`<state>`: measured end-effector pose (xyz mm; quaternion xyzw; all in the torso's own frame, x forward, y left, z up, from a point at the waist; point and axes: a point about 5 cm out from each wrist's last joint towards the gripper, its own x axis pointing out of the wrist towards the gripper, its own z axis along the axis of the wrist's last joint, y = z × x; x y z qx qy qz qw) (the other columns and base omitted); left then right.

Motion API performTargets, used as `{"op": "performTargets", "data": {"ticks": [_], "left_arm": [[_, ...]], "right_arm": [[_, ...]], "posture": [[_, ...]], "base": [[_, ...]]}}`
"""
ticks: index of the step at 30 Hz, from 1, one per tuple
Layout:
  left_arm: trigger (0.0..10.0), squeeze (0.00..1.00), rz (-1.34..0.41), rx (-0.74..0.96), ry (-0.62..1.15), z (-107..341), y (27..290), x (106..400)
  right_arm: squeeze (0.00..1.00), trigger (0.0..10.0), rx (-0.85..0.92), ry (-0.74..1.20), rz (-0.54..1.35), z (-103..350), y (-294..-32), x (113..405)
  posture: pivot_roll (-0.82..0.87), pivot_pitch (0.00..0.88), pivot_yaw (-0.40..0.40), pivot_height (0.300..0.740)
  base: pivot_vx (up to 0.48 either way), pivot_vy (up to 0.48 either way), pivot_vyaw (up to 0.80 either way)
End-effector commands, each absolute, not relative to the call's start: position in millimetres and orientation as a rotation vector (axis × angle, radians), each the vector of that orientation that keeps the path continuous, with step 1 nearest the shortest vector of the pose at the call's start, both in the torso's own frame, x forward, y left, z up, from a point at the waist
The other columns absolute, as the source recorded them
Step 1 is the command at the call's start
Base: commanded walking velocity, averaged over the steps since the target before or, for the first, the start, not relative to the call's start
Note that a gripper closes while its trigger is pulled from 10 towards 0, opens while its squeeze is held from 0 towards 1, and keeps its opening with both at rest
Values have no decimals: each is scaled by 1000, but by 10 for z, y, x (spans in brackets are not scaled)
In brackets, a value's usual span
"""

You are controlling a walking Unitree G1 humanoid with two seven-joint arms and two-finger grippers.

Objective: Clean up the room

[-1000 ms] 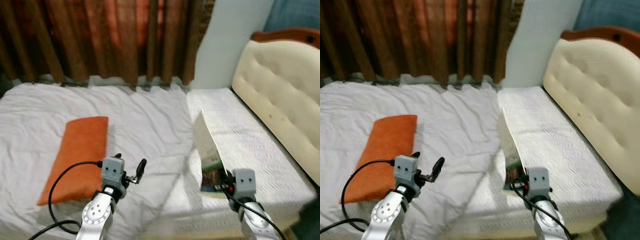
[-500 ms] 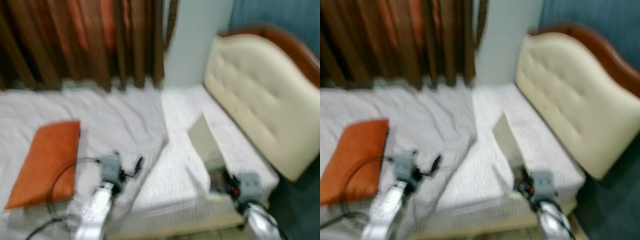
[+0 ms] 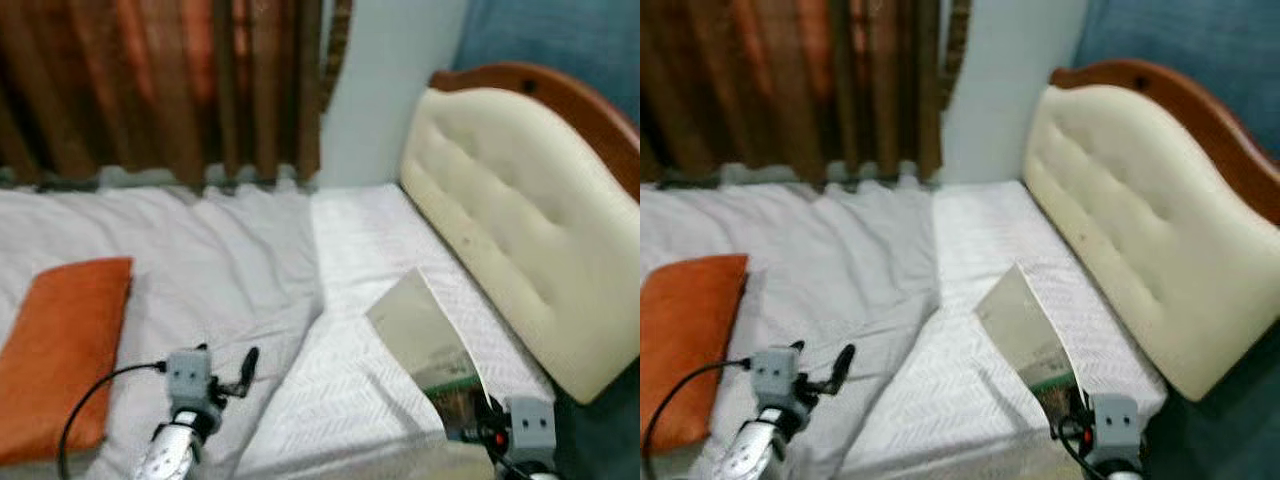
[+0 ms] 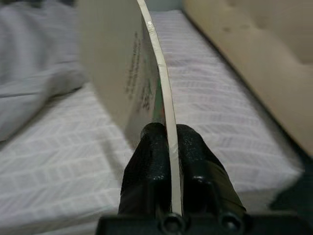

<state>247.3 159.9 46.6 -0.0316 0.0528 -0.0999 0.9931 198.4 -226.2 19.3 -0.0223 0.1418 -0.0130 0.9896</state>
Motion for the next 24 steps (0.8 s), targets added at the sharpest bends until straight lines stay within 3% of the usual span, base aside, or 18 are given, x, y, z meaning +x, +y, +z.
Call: {"op": "performTargets", "data": {"ticks": [1,4,9,24], "left_arm": [[10000,0,-236,-12,111,484,1492,2519],[10000,0,-251,16,104,521,1460,2562],[10000,0,-245,-32,91,556,1462,2581],[10000,0,-225,-36,76,587,1464,2621]], "right_arm": [[0,0,-56,226,-33,309,-2296,2095],[0,0,-57,220,-24,343,-2283,2150],[0,0,-56,203,-23,394,-2288,2231],[0,0,-42,200,1,392,-2199,2299]], "posture": [[-5,0,-89,740],[-12,0,-84,740],[-18,0,-79,740],[-16,0,-77,740]], "base": [[0,0,0],[0,0,0],[402,-255,0],[421,0,0]]}}
